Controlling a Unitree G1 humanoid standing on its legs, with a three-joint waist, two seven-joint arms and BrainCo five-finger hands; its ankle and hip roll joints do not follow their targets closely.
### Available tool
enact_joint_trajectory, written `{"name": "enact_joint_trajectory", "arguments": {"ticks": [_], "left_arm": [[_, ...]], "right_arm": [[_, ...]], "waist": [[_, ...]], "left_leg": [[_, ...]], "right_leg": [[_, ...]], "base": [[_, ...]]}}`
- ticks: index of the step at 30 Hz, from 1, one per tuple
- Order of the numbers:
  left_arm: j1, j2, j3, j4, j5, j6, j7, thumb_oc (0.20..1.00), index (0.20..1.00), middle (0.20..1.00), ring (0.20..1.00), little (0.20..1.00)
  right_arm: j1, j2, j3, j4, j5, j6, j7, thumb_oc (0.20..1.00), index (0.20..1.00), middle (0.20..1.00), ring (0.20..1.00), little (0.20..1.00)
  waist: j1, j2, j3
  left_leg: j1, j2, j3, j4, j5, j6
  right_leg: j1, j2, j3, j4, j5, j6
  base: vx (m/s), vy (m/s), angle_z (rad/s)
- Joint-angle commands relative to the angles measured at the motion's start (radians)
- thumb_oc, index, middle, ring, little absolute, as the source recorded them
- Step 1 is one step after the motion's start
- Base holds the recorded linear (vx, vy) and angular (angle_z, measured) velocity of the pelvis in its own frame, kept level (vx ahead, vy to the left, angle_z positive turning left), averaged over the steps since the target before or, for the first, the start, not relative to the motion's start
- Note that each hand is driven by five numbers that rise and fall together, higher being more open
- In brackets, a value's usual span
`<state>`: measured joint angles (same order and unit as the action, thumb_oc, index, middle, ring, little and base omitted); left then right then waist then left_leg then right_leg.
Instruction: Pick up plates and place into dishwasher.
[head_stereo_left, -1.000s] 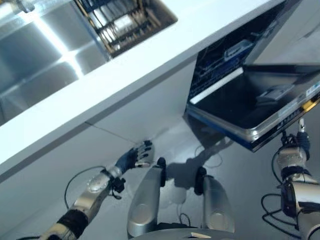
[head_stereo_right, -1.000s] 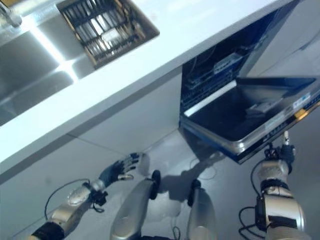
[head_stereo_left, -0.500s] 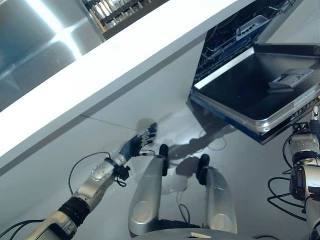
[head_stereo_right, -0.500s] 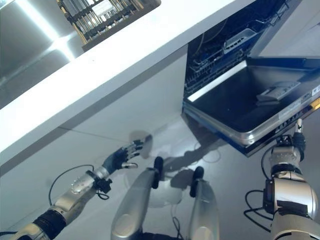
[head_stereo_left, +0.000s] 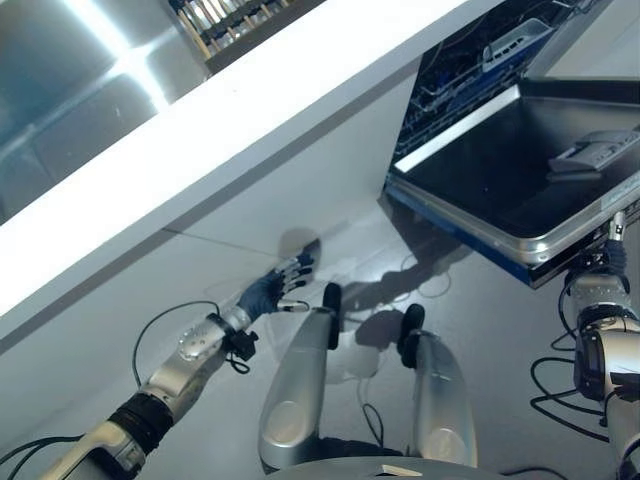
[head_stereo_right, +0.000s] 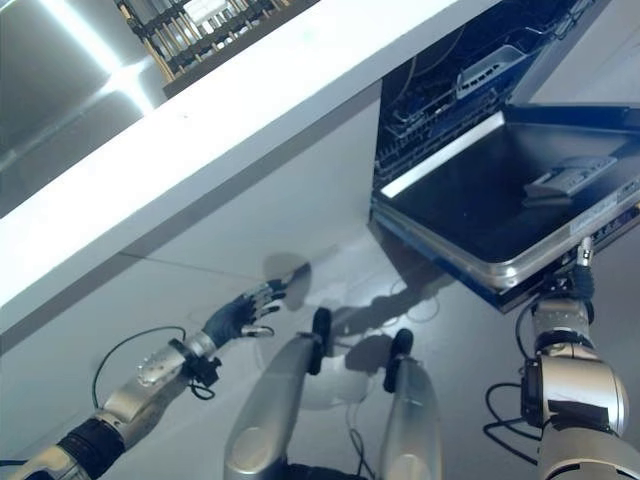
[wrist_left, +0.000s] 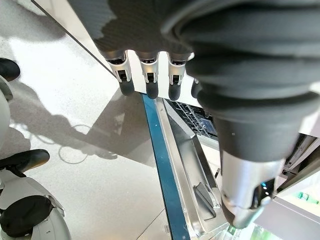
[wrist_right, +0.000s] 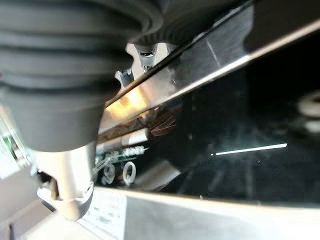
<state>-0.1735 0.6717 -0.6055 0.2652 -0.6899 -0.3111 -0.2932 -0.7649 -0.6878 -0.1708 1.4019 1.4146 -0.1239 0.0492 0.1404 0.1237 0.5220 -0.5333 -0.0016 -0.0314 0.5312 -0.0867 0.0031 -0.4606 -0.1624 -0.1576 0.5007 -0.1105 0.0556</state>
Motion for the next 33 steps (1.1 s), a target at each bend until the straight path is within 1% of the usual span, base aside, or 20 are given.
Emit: {"name": "enact_joint_trajectory", "arguments": {"ticks": [1, 5, 10, 15, 18, 23, 24, 29, 33], "left_arm": [[0.034, 0.034, 0.028, -0.088, -0.009, -0.012, -0.039, 1.000, 1.000, 1.000, 1.000, 1.000], [0.057, 0.048, 0.045, -0.088, 0.002, 0.005, -0.067, 1.000, 1.000, 1.000, 1.000, 1.000], [0.088, 0.064, 0.058, -0.091, 0.020, 0.024, -0.084, 1.000, 1.000, 1.000, 1.000, 1.000], [0.107, 0.070, 0.063, -0.088, 0.035, 0.036, -0.087, 1.000, 1.000, 1.000, 1.000, 1.000], [0.117, 0.074, 0.065, -0.088, 0.038, 0.046, -0.091, 1.000, 1.000, 1.000, 1.000, 1.000], [0.139, 0.073, 0.076, -0.088, 0.038, 0.055, -0.099, 1.000, 1.000, 1.000, 1.000, 1.000], [0.143, 0.071, 0.078, -0.085, 0.041, 0.053, -0.101, 1.000, 1.000, 1.000, 1.000, 1.000], [0.159, 0.065, 0.091, -0.080, 0.044, 0.056, -0.105, 1.000, 1.000, 1.000, 1.000, 1.000], [0.182, 0.065, 0.108, -0.083, 0.049, 0.064, -0.104, 1.000, 1.000, 1.000, 1.000, 1.000]], "right_arm": [[-0.145, -0.033, 0.049, -0.056, -0.053, -0.022, 0.081, 1.000, 1.000, 1.000, 1.000, 1.000], [-0.171, -0.039, 0.064, -0.074, -0.118, -0.025, 0.047, 1.000, 1.000, 1.000, 1.000, 1.000], [-0.176, -0.030, 0.060, -0.100, -0.107, -0.035, -0.003, 1.000, 1.000, 1.000, 1.000, 1.000], [-0.208, -0.013, 0.066, -0.128, -0.104, -0.054, -0.068, 1.000, 1.000, 1.000, 1.000, 1.000], [-0.231, -0.010, 0.070, -0.140, -0.085, -0.045, -0.080, 1.000, 1.000, 1.000, 1.000, 1.000], [-0.248, -0.003, 0.076, -0.155, -0.044, -0.022, -0.070, 1.000, 1.000, 1.000, 1.000, 1.000], [-0.250, -0.002, 0.078, -0.161, -0.044, -0.023, -0.073, 1.000, 1.000, 1.000, 1.000, 1.000], [-0.261, 0.002, 0.093, -0.189, -0.037, -0.029, -0.081, 1.000, 1.000, 1.000, 1.000, 1.000], [-0.260, 0.010, 0.094, -0.224, -0.015, -0.051, -0.089, 1.000, 1.000, 1.000, 1.000, 1.000]], "waist": [[0.048, 0.018, -0.032], [0.070, -0.006, -0.056], [0.087, -0.034, -0.080], [0.103, -0.054, -0.099], [0.112, -0.061, -0.112], [0.125, -0.072, -0.134], [0.127, -0.075, -0.137], [0.137, -0.088, -0.152], [0.150, -0.103, -0.171]], "left_leg": [[0.016, -0.026, -0.013, -0.067, -0.025, 0.018], [0.053, -0.025, -0.027, -0.083, -0.030, 0.014], [0.099, -0.021, -0.038, -0.099, -0.043, 0.016], [0.135, -0.019, -0.048, -0.110, -0.052, 0.017], [0.154, -0.019, -0.053, -0.119, -0.055, 0.016], [0.180, -0.019, -0.059, -0.136, -0.055, 0.012], [0.181, -0.019, -0.060, -0.141, -0.046, 0.011], [0.199, -0.019, -0.065, -0.157, -0.042, 0.005], [0.220, -0.020, -0.070, -0.171, -0.045, 0.001]], "right_leg": [[0.059, -0.022, -0.059, -0.041, 0.039, 0.010], [0.115, -0.016, -0.071, -0.077, 0.043, 0.008], [0.177, -0.008, -0.072, -0.114, 0.050, 0.013], [0.235, -0.006, -0.068, -0.154, 0.061, 0.020], [0.269, -0.005, -0.069, -0.180, 0.067, 0.025], [0.314, -0.007, -0.073, -0.220, 0.075, 0.032], [0.320, -0.009, -0.074, -0.229, 0.082, 0.032], [0.356, -0.009, -0.079, -0.263, 0.088, 0.039], [0.389, -0.007, -0.088, -0.291, 0.088, 0.042]], "base": [[0.07, -0.024, 0.02], [0.09, -0.047, 0.13], [0.10, -0.041, 0.11], [0.09, -0.029, 0.10], [0.08, -0.002, 0.01], [0.08, 0.026, 0.02], [0.05, 0.036, 0.07], [0.06, 0.033, 0.06], [0.08, 0.028, 0.10]]}}
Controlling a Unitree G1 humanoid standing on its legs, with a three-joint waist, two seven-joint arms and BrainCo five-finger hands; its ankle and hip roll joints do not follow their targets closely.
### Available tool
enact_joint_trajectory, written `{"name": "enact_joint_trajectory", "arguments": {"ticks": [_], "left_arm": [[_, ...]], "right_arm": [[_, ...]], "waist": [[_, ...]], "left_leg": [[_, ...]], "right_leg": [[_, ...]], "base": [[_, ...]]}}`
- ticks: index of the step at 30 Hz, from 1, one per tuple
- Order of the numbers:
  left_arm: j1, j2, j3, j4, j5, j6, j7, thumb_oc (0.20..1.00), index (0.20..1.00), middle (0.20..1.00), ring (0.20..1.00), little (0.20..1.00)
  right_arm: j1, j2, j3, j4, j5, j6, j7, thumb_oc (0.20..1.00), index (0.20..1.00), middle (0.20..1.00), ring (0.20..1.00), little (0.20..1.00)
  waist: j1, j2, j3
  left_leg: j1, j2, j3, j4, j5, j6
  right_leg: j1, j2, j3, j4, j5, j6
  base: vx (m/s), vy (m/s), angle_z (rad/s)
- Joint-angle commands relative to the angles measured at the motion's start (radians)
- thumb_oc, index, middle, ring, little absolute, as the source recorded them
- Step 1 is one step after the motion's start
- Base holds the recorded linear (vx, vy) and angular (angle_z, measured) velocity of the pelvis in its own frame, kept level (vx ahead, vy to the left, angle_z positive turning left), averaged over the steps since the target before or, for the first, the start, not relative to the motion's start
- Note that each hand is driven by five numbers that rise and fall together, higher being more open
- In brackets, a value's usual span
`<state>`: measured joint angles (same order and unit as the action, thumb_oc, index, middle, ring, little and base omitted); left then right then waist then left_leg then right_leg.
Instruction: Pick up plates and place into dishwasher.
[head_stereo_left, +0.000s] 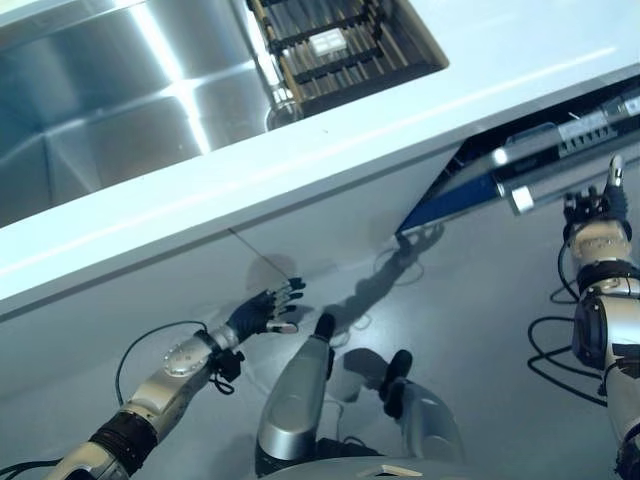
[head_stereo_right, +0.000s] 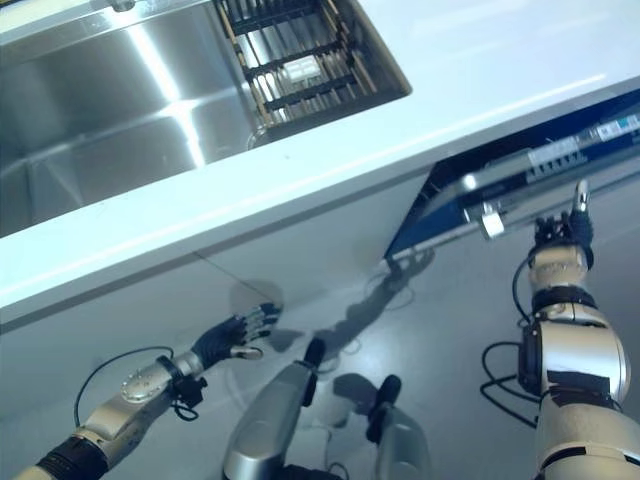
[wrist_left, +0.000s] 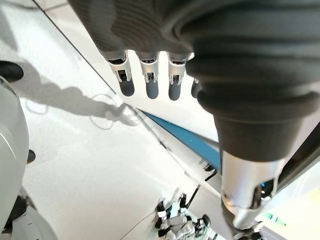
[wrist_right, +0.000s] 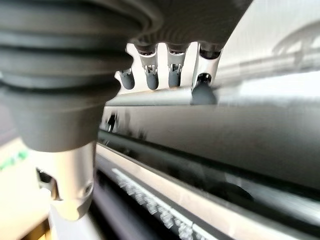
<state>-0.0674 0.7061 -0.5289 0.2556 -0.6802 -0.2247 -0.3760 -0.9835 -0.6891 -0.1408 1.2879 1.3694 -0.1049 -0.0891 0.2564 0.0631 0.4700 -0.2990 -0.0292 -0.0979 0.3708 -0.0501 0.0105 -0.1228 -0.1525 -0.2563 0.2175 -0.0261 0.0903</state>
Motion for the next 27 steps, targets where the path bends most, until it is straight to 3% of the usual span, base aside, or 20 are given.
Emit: {"name": "enact_joint_trajectory", "arguments": {"ticks": [1, 10, 20, 23, 27], "left_arm": [[0.081, 0.031, 0.036, -0.072, 0.038, -0.021, -0.022, 1.000, 1.000, 1.000, 1.000, 1.000], [0.149, 0.006, 0.081, -0.043, 0.054, -0.042, -0.050, 1.000, 1.000, 1.000, 1.000, 1.000], [0.195, -0.024, 0.122, -0.033, 0.082, -0.068, -0.055, 1.000, 1.000, 1.000, 1.000, 1.000], [0.209, -0.041, 0.145, -0.026, 0.079, -0.082, -0.042, 1.000, 1.000, 1.000, 1.000, 1.000], [0.232, -0.098, 0.197, -0.014, 0.073, -0.108, 0.000, 1.000, 1.000, 1.000, 1.000, 1.000]], "right_arm": [[-0.041, 0.014, 0.064, -0.121, 0.036, -0.074, 0.050, 1.000, 1.000, 1.000, 1.000, 1.000], [-0.025, 0.028, 0.081, -0.221, 0.030, -0.065, 0.063, 1.000, 1.000, 1.000, 1.000, 1.000], [0.118, 0.026, 0.025, -0.277, 0.024, -0.047, 0.074, 1.000, 1.000, 1.000, 1.000, 1.000], [0.195, 0.044, 0.017, -0.326, -0.015, -0.059, 0.091, 1.000, 1.000, 1.000, 1.000, 1.000], [0.363, 0.122, 0.050, -0.482, -0.207, -0.131, 0.086, 1.000, 1.000, 1.000, 1.000, 1.000]], "waist": [[0.037, -0.046, -0.123], [0.046, -0.076, -0.170], [0.019, -0.102, -0.219], [0.007, -0.105, -0.234], [-0.026, -0.112, -0.261]], "left_leg": [[-0.010, 0.009, -0.004, -0.013, -0.081, -0.008], [0.052, 0.013, -0.002, -0.077, -0.062, -0.015], [0.108, 0.020, 0.018, -0.100, -0.070, -0.008], [0.129, 0.025, 0.031, -0.112, -0.070, -0.005], [0.165, 0.034, 0.051, -0.156, -0.056, -0.004]], "right_leg": [[0.058, -0.016, 0.009, -0.012, 0.004, 0.008], [0.112, -0.018, -0.007, -0.061, 0.009, 0.014], [0.140, -0.023, 0.014, -0.069, 0.013, 0.019], [0.145, -0.028, 0.007, -0.065, 0.012, 0.021], [0.150, -0.032, 0.009, -0.077, 0.021, 0.026]], "base": [[0.07, 0.014, 0.10], [0.07, 0.036, 0.08], [0.03, 0.018, 0.00], [0.00, 0.047, -0.04], [-0.01, 0.047, -0.13]]}}
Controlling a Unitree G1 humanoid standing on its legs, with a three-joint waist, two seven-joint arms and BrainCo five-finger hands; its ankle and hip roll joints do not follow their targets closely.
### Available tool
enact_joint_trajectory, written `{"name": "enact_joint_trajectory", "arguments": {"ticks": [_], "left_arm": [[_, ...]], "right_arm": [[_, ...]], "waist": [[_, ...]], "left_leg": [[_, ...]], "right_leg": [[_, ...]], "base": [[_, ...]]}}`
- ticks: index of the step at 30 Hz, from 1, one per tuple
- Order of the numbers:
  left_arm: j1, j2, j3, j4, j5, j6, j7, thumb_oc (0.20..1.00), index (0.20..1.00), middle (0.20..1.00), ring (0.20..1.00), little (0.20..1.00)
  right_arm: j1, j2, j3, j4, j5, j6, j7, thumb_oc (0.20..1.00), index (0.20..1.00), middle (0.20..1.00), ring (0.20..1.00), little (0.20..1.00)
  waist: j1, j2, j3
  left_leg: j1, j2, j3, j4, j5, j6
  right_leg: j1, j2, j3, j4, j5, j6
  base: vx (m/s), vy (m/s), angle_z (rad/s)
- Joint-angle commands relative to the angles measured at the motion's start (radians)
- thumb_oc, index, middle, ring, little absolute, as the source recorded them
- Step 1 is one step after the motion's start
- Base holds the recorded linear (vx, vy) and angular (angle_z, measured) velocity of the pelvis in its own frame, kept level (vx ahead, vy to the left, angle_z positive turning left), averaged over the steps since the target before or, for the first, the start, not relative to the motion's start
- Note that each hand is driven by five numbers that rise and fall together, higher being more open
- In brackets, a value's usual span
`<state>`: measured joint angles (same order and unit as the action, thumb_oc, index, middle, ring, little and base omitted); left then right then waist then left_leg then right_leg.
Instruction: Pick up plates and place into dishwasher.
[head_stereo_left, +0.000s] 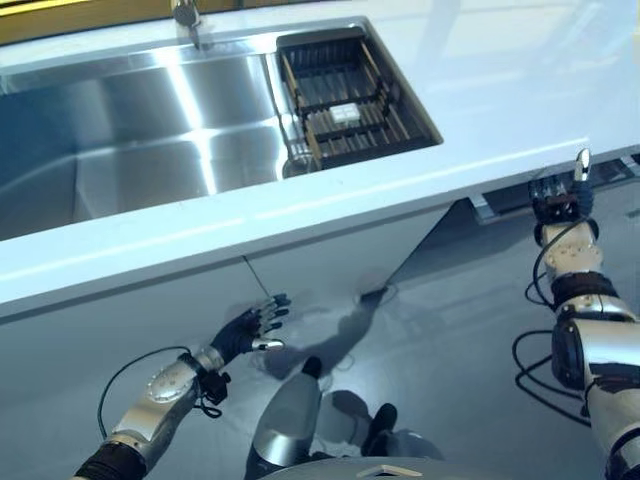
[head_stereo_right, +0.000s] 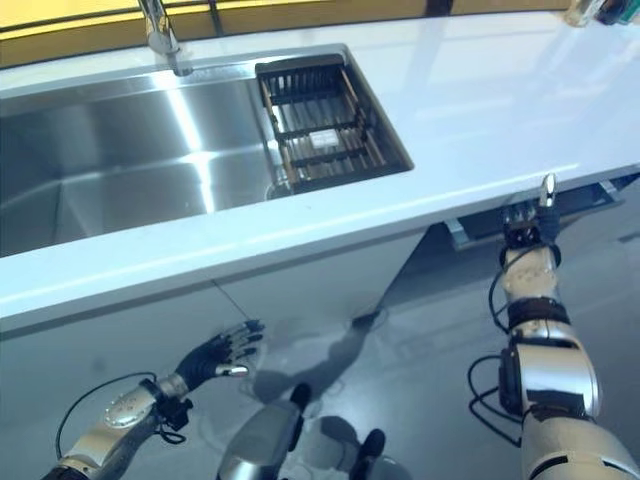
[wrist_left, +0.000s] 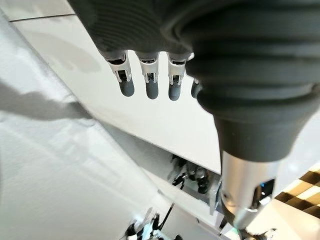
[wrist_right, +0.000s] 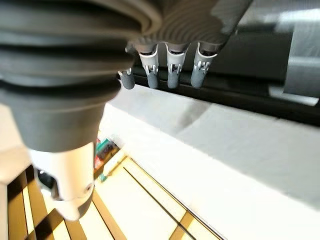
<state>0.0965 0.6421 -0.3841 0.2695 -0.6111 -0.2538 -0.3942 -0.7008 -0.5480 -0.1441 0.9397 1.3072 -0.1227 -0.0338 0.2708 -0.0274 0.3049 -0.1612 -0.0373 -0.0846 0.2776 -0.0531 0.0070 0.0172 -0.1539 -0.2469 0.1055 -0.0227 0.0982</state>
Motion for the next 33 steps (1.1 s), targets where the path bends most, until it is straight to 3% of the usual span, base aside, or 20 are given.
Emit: {"name": "enact_joint_trajectory", "arguments": {"ticks": [1, 5, 10, 14, 19, 23, 26, 33], "left_arm": [[0.077, -0.049, 0.066, -0.028, 0.010, -0.085, 0.023, 1.000, 1.000, 1.000, 1.000, 1.000], [0.103, -0.114, 0.128, -0.048, 0.052, -0.126, 0.049, 1.000, 1.000, 1.000, 1.000, 1.000], [0.129, -0.174, 0.175, -0.073, 0.061, -0.143, 0.062, 1.000, 1.000, 1.000, 1.000, 1.000], [0.134, -0.220, 0.204, -0.073, 0.061, -0.132, 0.096, 1.000, 1.000, 1.000, 1.000, 1.000], [0.125, -0.247, 0.200, -0.031, 0.058, -0.134, 0.116, 1.000, 1.000, 1.000, 1.000, 1.000], [0.100, -0.253, 0.172, 0.014, 0.056, -0.143, 0.141, 1.000, 1.000, 1.000, 1.000, 1.000], [0.081, -0.258, 0.164, 0.016, 0.028, -0.123, 0.146, 1.000, 1.000, 1.000, 1.000, 1.000], [0.071, -0.272, 0.145, 0.025, 0.016, -0.154, 0.158, 1.000, 1.000, 1.000, 1.000, 1.000]], "right_arm": [[0.122, -0.002, 0.067, -0.181, -0.175, -0.128, 0.024, 1.000, 1.000, 1.000, 1.000, 1.000], [0.339, 0.085, 0.102, -0.392, -0.277, -0.184, 0.069, 1.000, 1.000, 1.000, 1.000, 1.000], [0.539, 0.137, 0.147, -0.577, -0.446, -0.200, 0.143, 1.000, 1.000, 1.000, 1.000, 1.000], [0.652, 0.177, 0.209, -0.662, -0.640, -0.220, 0.118, 1.000, 1.000, 1.000, 1.000, 1.000], [0.749, 0.202, 0.268, -0.697, -0.651, -0.205, 0.136, 1.000, 1.000, 1.000, 1.000, 1.000], [0.791, 0.194, 0.348, -0.693, -0.769, -0.194, 0.112, 1.000, 1.000, 1.000, 1.000, 1.000], [0.814, 0.193, 0.379, -0.669, -0.704, -0.180, 0.136, 1.000, 1.000, 1.000, 1.000, 1.000], [0.838, 0.209, 0.444, -0.639, -0.660, -0.156, 0.203, 1.000, 1.000, 1.000, 1.000, 1.000]], "waist": [[-0.048, -0.022, -0.103], [-0.090, -0.022, -0.132], [-0.123, -0.014, -0.166], [-0.149, -0.015, -0.189], [-0.175, -0.014, -0.201], [-0.191, -0.005, -0.201], [-0.193, 0.000, -0.201], [-0.196, 0.009, -0.193]], "left_leg": [[0.035, 0.044, 0.041, -0.073, -0.050, -0.001], [0.068, 0.049, 0.053, -0.118, -0.036, 0.000], [0.111, 0.056, 0.059, -0.168, -0.020, -0.003], [0.133, 0.063, 0.065, -0.202, -0.005, -0.014], [0.141, 0.073, 0.066, -0.234, 0.016, -0.029], [0.144, 0.082, 0.065, -0.262, 0.038, -0.047], [0.137, 0.086, 0.061, -0.271, 0.050, -0.058], [0.130, 0.085, 0.052, -0.259, 0.047, -0.064]], "right_leg": [[0.011, -0.030, 0.003, 0.031, 0.016, 0.018], [0.015, -0.030, 0.013, 0.024, 0.011, 0.023], [0.025, -0.023, 0.013, -0.001, -0.003, 0.027], [0.028, -0.014, 0.003, -0.020, -0.004, 0.022], [0.028, 0.002, -0.007, -0.029, -0.011, 0.014], [0.034, 0.014, -0.021, -0.048, -0.011, 0.011], [0.036, 0.016, -0.036, -0.058, -0.011, 0.008], [0.036, 0.012, -0.051, -0.053, -0.019, 0.004]], "base": [[-0.01, 0.039, -0.15], [-0.03, 0.038, -0.16], [-0.03, 0.034, -0.13], [-0.05, -0.002, -0.08], [-0.07, -0.031, -0.01], [-0.07, -0.018, -0.02], [-0.06, -0.026, 0.00], [-0.03, -0.004, 0.04]]}}
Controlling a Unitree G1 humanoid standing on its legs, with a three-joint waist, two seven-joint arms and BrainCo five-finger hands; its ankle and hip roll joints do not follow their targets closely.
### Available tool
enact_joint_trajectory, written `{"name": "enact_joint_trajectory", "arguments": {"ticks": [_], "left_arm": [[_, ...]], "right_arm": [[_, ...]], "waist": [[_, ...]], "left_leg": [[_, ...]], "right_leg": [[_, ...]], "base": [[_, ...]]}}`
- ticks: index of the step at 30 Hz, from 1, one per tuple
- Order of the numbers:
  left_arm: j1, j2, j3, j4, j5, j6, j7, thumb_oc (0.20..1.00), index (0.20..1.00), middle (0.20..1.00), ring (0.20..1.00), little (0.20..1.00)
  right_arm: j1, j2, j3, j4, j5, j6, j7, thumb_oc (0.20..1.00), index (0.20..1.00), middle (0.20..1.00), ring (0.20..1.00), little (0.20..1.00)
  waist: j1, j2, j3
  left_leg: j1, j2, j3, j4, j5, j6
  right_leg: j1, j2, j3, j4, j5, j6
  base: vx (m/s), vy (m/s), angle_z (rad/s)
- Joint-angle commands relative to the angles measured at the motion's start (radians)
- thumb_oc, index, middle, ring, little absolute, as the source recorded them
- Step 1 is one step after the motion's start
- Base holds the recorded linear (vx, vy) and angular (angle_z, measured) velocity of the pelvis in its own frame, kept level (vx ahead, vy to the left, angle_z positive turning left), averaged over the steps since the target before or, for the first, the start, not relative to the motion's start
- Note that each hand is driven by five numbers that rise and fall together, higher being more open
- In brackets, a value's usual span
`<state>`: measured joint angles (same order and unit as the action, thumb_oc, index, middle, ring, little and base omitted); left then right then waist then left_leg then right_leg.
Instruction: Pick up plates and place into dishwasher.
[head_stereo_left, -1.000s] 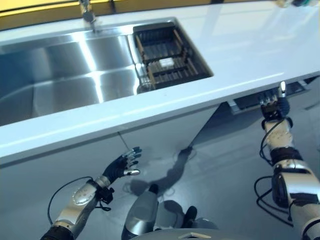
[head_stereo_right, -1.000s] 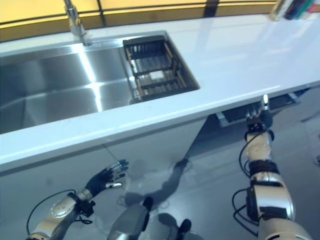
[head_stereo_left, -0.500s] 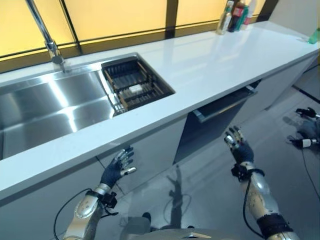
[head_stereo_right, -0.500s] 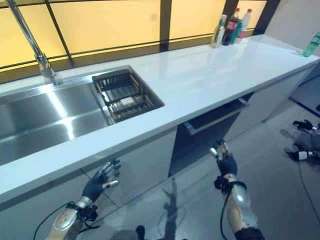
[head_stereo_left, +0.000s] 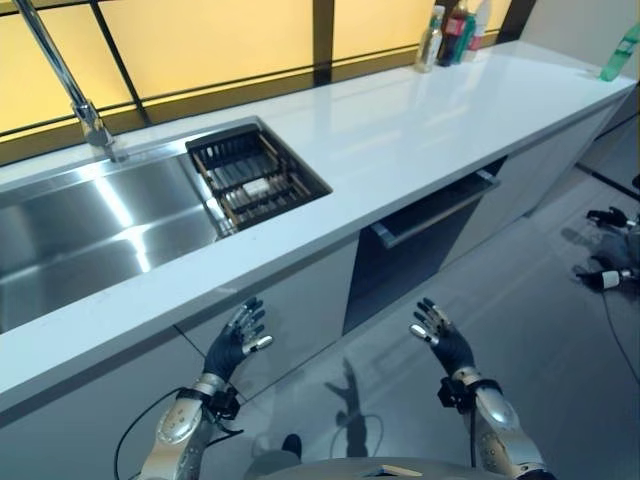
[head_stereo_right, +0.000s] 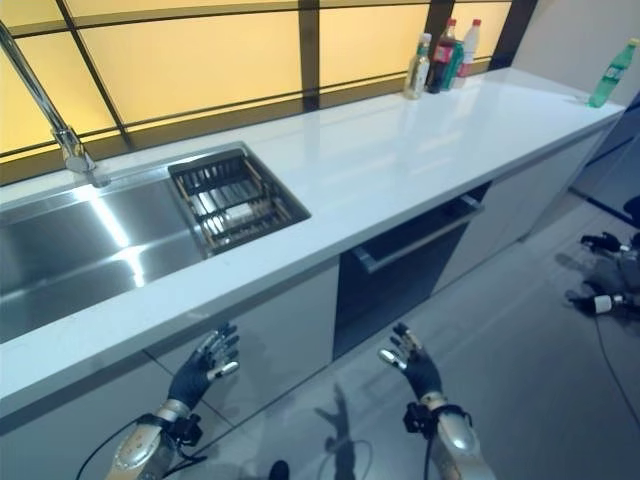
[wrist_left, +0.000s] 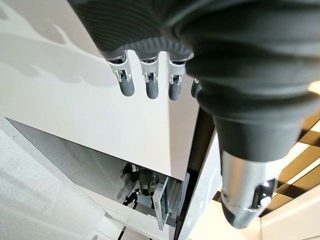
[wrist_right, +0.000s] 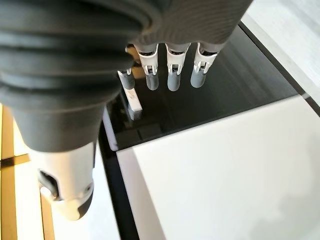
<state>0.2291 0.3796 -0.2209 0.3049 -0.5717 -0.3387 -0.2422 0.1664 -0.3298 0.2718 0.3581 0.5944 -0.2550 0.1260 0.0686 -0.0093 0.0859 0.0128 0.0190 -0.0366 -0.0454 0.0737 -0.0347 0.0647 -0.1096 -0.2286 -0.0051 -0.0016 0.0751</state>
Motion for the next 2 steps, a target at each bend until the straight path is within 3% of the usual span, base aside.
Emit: {"name": "enact_joint_trajectory", "arguments": {"ticks": [1, 2], "left_arm": [[-0.062, -0.009, -0.020, -0.010, -0.022, -0.067, 0.005, 1.000, 1.000, 1.000, 1.000, 1.000], [-0.065, -0.007, -0.021, -0.008, -0.018, -0.071, 0.001, 1.000, 1.000, 1.000, 1.000, 1.000]], "right_arm": [[-0.029, -0.007, 0.035, -0.056, 0.050, -0.023, 0.042, 1.000, 1.000, 1.000, 1.000, 1.000], [-0.030, -0.006, 0.042, -0.054, 0.043, -0.025, 0.040, 1.000, 1.000, 1.000, 1.000, 1.000]], "waist": [[0.006, -0.008, 0.025], [0.007, -0.007, 0.026]], "left_leg": [[-0.043, 0.028, 0.003, 0.064, -0.080, -0.023], [-0.042, 0.028, 0.002, 0.064, -0.080, -0.023]], "right_leg": [[-0.011, -0.032, -0.069, 0.057, -0.041, 0.027], [-0.010, -0.033, -0.070, 0.057, -0.042, 0.027]], "base": [[0.00, 0.000, 0.00], [0.00, 0.000, 0.00]]}}
